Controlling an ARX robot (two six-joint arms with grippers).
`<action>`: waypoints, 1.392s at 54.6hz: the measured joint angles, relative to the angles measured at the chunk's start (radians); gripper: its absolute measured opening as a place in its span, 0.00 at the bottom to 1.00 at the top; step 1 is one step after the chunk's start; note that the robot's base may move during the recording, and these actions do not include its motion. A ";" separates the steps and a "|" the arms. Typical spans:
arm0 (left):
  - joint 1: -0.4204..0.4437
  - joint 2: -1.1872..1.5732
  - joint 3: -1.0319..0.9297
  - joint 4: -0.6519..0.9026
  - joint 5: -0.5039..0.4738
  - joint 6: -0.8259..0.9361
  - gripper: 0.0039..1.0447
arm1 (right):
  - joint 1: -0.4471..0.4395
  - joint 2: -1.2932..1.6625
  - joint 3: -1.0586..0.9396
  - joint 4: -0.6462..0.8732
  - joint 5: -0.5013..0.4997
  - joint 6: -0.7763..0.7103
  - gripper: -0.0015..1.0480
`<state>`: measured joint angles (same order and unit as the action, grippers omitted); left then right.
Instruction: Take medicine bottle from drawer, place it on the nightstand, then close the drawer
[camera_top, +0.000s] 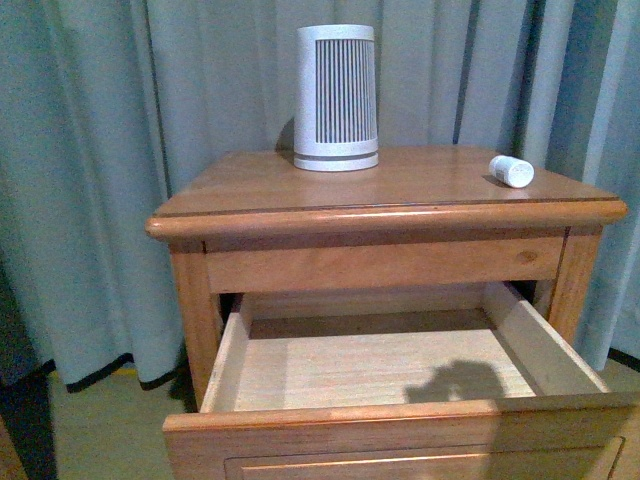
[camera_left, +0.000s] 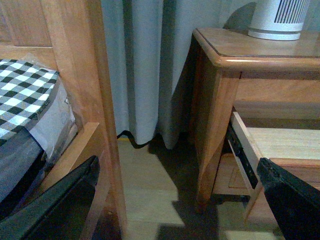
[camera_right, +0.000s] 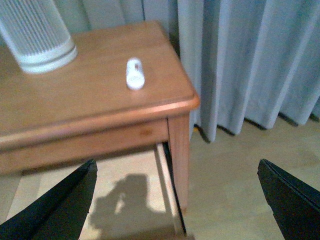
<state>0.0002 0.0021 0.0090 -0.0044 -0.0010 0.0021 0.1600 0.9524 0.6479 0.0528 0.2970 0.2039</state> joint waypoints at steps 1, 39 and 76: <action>0.000 0.000 0.000 0.000 0.000 0.000 0.94 | 0.010 -0.037 -0.032 -0.026 -0.002 0.013 0.93; 0.000 0.000 0.000 0.000 0.000 0.000 0.94 | 0.086 0.737 -0.238 0.737 -0.117 0.037 0.93; 0.000 0.000 0.000 0.000 0.000 0.000 0.94 | -0.005 1.124 0.344 0.598 -0.054 -0.116 0.93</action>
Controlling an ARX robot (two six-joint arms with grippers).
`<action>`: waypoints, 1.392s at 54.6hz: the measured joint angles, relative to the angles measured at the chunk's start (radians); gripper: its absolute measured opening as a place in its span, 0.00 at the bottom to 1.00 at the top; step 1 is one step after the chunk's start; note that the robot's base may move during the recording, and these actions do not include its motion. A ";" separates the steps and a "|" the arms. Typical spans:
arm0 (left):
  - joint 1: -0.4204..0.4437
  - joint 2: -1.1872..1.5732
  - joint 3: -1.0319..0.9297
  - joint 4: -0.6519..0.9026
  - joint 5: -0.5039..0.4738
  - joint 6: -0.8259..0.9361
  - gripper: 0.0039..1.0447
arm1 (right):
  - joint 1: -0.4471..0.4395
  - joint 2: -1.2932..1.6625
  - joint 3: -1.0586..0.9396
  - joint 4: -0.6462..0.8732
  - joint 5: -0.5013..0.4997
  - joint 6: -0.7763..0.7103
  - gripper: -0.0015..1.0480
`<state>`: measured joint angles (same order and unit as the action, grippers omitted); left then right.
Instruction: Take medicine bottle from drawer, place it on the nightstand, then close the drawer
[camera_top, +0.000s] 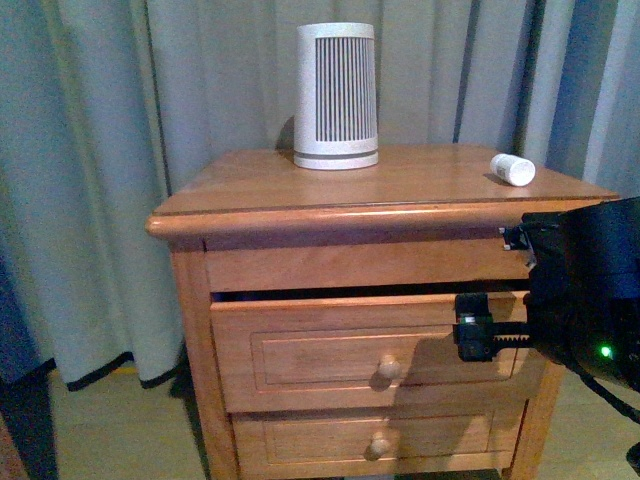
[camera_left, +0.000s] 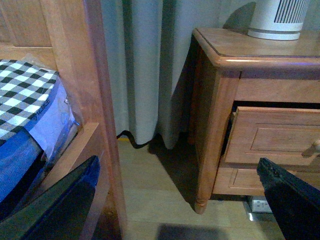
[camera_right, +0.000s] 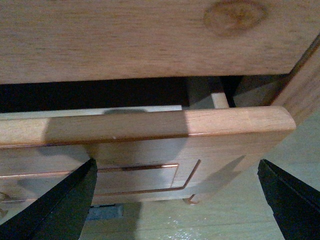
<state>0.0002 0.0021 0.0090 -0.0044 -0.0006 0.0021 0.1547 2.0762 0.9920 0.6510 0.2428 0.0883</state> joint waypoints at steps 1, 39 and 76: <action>0.000 0.000 0.000 0.000 0.000 0.000 0.94 | 0.000 0.001 0.001 0.000 0.000 0.000 0.93; 0.000 0.000 0.000 0.000 0.000 0.000 0.94 | -0.042 0.074 0.090 -0.024 0.000 -0.011 0.93; 0.000 0.000 0.000 0.000 0.000 0.000 0.94 | -0.234 -1.128 -0.562 -0.322 -0.068 -0.027 0.93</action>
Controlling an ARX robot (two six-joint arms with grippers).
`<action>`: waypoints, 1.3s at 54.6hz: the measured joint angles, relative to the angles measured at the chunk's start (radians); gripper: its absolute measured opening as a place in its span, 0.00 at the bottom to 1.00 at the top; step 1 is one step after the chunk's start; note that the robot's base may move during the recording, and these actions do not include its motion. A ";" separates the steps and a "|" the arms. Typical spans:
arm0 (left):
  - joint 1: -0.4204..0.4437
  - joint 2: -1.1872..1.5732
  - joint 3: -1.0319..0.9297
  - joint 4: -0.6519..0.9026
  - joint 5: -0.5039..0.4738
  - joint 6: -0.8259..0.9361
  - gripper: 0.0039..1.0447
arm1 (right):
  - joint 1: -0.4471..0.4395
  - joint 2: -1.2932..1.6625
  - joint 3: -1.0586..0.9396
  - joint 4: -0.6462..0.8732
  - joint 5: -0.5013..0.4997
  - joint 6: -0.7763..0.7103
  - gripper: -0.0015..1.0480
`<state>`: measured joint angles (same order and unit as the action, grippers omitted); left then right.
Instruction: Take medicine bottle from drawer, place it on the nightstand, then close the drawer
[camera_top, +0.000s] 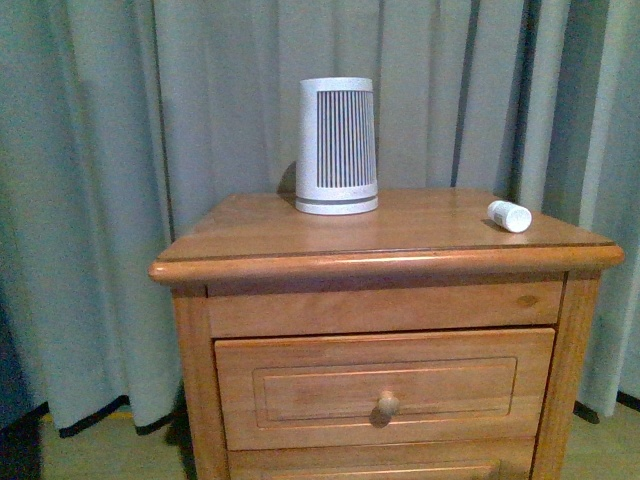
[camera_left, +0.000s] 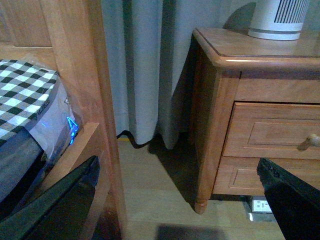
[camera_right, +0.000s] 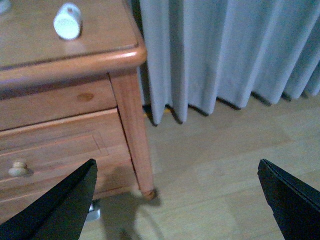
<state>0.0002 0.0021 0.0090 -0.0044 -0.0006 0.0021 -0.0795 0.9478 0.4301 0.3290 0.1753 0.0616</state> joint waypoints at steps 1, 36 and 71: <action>0.000 0.000 0.000 0.000 0.000 0.000 0.94 | -0.002 -0.045 -0.013 -0.015 0.002 -0.010 0.93; 0.000 0.000 0.000 0.000 0.000 0.000 0.94 | 0.087 -0.810 -0.253 -0.369 -0.166 -0.033 0.69; 0.000 0.000 0.000 0.000 0.000 0.000 0.94 | 0.083 -0.897 -0.378 -0.337 -0.173 -0.057 0.03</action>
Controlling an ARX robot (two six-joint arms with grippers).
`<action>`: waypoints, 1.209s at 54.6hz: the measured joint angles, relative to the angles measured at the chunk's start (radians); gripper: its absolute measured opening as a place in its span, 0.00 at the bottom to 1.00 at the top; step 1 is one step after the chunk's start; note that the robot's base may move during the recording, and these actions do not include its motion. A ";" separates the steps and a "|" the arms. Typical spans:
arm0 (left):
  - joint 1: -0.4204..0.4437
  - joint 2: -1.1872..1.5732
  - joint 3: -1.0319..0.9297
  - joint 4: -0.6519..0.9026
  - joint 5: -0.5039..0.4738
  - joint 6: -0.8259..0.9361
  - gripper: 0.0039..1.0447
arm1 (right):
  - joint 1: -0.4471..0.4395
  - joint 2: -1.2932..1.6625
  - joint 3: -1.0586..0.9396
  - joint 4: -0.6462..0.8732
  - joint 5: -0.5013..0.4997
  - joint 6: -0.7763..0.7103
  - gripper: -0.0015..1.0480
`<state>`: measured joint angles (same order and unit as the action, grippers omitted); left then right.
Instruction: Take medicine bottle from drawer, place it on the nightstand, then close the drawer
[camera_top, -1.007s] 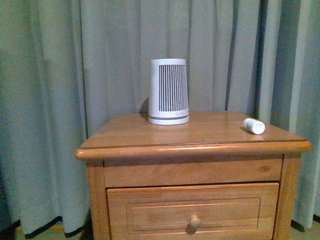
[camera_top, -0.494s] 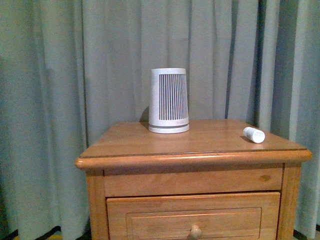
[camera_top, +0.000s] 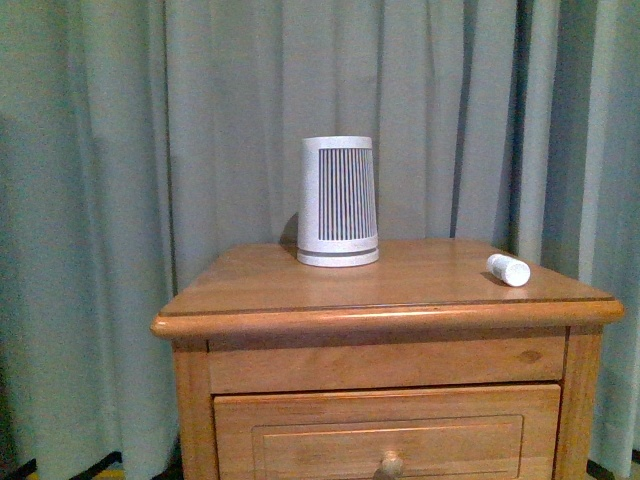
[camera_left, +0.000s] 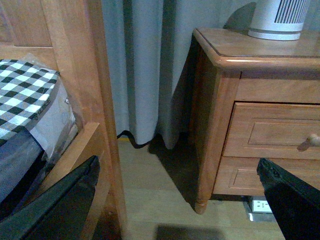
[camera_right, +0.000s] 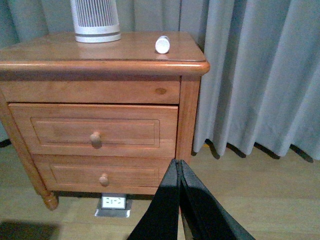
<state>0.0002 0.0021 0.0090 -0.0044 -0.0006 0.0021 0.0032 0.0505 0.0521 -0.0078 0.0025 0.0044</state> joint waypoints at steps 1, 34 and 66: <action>0.000 0.000 0.000 0.000 0.000 0.000 0.94 | 0.000 0.000 -0.001 0.000 0.000 0.000 0.03; 0.000 0.000 0.000 0.000 0.000 0.000 0.94 | -0.001 -0.044 -0.039 0.005 -0.002 -0.002 0.50; 0.000 0.000 0.000 0.000 0.000 0.000 0.94 | -0.001 -0.044 -0.039 0.005 -0.003 -0.002 0.93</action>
<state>0.0002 0.0021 0.0090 -0.0044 -0.0006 0.0021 0.0021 0.0063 0.0135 -0.0032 -0.0002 0.0029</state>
